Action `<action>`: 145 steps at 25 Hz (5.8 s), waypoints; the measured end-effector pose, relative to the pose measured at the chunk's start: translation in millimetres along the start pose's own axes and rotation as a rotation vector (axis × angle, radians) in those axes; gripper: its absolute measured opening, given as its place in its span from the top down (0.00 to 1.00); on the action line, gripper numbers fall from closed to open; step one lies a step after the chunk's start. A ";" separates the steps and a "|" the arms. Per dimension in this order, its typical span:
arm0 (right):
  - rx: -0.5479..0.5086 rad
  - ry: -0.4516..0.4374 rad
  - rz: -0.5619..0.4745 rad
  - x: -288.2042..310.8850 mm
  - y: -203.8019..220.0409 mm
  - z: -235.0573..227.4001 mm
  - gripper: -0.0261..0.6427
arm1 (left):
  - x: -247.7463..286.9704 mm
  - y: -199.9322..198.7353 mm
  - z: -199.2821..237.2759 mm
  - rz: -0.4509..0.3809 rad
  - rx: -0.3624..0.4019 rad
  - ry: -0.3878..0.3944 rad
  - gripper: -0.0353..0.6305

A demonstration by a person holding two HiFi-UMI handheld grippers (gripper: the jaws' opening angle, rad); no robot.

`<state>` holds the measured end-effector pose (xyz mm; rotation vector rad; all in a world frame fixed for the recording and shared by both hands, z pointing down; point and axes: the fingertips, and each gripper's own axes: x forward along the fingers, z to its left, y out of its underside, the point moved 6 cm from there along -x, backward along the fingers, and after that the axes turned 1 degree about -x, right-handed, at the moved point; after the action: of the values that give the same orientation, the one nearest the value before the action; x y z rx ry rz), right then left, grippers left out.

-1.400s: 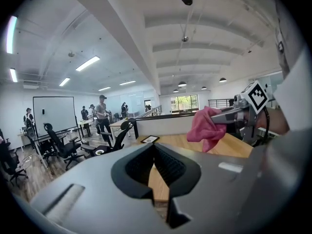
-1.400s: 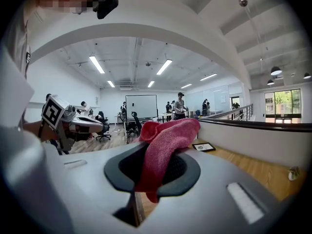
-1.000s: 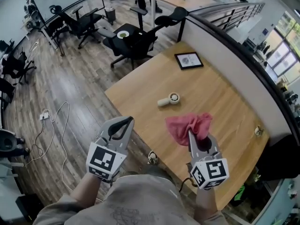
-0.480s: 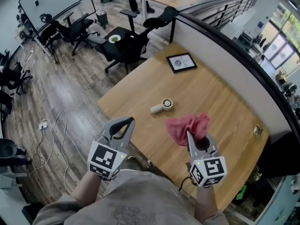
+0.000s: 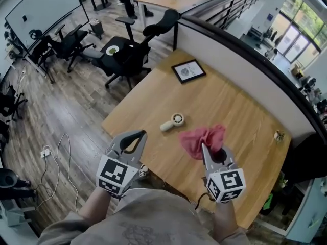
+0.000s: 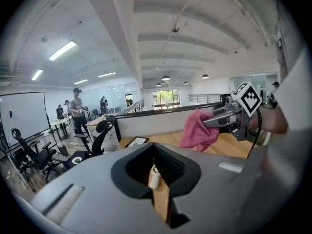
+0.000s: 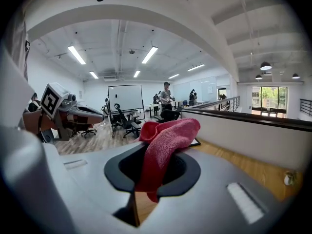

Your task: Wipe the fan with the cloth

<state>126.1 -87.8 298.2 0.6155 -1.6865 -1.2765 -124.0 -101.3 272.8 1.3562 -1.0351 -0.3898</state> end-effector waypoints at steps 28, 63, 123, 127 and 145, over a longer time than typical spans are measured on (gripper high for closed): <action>0.097 0.182 0.186 103.9 50.6 -2.2 0.87 | 154.2 109.8 36.4 0.246 0.129 0.349 0.59; 0.093 0.018 0.334 204.6 140.2 -16.0 0.87 | 277.1 266.6 8.9 0.448 0.216 0.471 0.66; -0.177 -0.055 0.508 296.0 179.9 23.3 0.88 | 273.1 268.4 5.3 0.397 0.294 0.550 0.67; -0.158 0.046 0.490 295.9 174.2 -1.4 0.88 | 273.9 269.5 6.8 0.400 0.281 0.552 0.66; -0.154 0.026 0.561 262.8 187.4 -0.9 0.88 | 272.3 270.7 7.4 0.424 0.226 0.548 0.66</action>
<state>28.1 -236.5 567.4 0.0511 -1.5689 -0.9690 -72.5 -249.2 623.5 1.2933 -0.8825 0.4090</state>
